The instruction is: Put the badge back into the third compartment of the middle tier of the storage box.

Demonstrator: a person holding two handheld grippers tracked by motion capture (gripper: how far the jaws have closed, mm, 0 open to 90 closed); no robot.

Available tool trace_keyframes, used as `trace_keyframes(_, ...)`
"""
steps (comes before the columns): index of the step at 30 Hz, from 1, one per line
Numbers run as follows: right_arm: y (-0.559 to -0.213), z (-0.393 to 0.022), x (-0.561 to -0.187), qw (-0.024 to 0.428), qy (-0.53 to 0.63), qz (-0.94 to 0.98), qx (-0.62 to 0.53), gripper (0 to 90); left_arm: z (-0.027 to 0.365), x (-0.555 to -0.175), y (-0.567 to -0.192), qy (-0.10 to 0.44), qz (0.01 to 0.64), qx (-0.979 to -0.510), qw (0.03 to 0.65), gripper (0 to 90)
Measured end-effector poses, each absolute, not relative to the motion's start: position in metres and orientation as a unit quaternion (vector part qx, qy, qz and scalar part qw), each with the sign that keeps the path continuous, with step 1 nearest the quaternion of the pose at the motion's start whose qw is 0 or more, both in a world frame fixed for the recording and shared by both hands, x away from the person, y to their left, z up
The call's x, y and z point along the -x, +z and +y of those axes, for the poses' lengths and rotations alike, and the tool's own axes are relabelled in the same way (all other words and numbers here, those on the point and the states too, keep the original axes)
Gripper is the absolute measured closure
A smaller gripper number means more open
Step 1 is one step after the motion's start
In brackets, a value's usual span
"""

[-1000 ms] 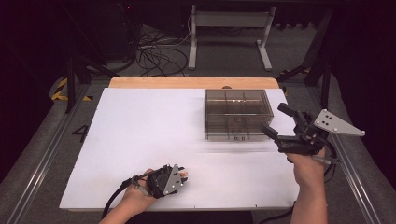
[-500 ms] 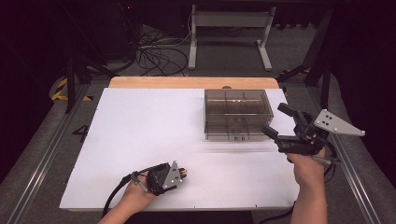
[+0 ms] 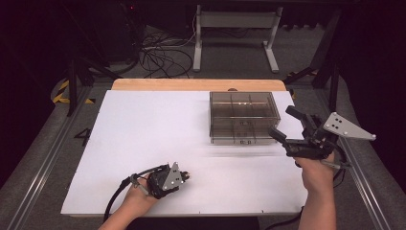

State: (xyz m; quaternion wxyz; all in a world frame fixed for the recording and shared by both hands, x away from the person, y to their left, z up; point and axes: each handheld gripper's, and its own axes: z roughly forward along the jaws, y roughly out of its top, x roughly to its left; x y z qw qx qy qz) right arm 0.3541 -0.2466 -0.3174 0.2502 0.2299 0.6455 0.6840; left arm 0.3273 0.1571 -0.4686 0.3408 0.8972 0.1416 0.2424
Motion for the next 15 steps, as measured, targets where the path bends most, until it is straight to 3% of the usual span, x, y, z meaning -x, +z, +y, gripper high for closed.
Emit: trace_keyframes(15, -0.317, -0.245, -0.354, 0.249, 0.683, 0.647, -0.231, 5.9, 0.173, -0.334, -0.465, 0.205, 0.186, -0.884, 0.377, 86.0)
